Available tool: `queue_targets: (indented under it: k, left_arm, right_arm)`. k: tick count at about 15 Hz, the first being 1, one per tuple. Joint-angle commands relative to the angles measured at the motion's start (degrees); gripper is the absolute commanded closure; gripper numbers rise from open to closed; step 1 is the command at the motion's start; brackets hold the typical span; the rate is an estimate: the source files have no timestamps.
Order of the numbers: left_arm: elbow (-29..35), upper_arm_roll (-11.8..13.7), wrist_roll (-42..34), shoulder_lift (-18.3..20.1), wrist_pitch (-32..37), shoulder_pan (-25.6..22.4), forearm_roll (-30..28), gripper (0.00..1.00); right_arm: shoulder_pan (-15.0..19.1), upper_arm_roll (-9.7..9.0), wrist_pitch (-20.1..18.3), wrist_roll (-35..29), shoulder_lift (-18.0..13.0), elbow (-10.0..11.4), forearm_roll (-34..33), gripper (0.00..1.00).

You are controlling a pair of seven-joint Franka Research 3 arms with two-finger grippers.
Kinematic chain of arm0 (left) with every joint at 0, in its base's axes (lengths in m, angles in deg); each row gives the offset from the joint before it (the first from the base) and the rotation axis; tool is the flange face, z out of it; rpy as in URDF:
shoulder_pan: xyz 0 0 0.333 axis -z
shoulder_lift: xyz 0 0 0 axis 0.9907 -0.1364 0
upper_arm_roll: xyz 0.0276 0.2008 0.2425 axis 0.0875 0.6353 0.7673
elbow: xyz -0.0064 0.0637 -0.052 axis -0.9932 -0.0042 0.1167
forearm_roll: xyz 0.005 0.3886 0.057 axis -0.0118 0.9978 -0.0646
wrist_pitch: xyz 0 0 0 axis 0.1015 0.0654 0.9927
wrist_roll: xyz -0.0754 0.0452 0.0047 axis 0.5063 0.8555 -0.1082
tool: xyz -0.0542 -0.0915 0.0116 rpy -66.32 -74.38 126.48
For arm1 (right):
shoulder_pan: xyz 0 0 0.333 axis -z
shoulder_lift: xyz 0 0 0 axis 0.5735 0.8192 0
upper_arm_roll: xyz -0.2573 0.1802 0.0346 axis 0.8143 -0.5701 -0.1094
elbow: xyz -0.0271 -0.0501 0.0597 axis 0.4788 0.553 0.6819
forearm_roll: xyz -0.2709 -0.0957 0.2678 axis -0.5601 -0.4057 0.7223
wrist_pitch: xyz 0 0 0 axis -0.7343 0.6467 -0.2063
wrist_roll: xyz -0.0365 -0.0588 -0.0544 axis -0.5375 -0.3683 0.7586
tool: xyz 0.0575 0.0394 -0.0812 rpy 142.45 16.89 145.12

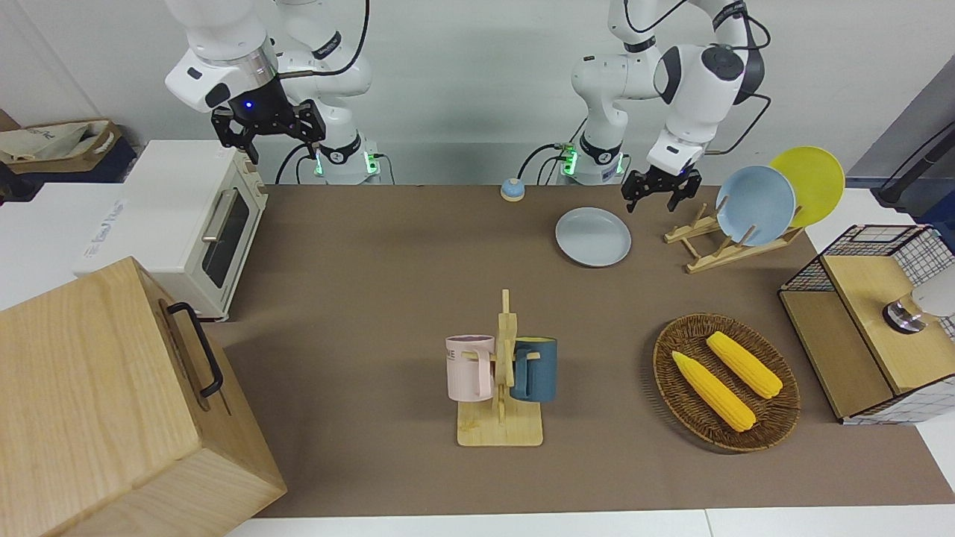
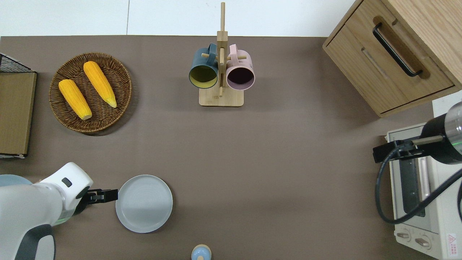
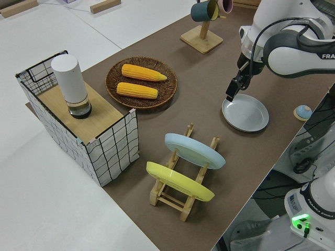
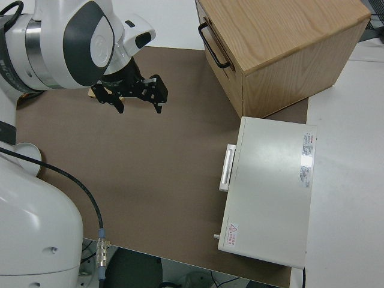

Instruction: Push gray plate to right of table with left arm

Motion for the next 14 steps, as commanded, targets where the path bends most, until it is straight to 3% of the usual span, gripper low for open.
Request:
queue_targets:
  k: [1,4,14]
  left_arm:
    - [6.9,-0.3,-0.8,1.2,-8.2,-1.2,1.0,0.00]
    - [8.3,-0.3,-0.8,-1.6,-12.6,-1.2,1.0,0.00]
    - [9.8,-0.3,-1.8,-4.8,-17.5,-1.9,1.0,0.01]
  right_arm:
    - [1.1,-0.92,-0.9,-0.7,-0.1,-0.5,0.2,0.017]
    - [1.1,-0.92,-0.9,-0.7,-0.1,-0.5,0.2,0.017]
    - [1.1,-0.92,-0.9,-0.7,-0.1,-0.5,0.2,0.017]
